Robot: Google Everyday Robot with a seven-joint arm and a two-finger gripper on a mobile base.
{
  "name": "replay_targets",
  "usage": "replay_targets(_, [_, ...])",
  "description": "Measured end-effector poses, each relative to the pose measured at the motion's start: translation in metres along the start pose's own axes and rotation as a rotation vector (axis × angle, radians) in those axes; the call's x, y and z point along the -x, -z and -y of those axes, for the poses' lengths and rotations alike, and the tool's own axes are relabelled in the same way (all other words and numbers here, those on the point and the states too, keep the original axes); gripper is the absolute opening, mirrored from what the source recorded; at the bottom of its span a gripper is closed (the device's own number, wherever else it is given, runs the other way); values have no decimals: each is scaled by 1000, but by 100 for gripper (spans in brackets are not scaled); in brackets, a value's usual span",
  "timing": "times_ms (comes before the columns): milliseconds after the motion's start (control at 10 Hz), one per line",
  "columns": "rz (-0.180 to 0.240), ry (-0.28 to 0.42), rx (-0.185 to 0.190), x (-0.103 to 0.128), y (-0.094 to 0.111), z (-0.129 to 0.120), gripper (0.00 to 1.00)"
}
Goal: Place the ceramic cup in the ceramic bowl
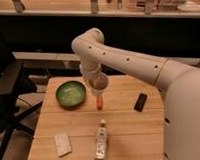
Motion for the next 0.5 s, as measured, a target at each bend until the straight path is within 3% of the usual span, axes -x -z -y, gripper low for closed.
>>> replay_targets(300, [-11, 34, -10, 1, -3, 9, 0])
replay_targets(500, [-14, 72, -21, 14, -7, 30, 0])
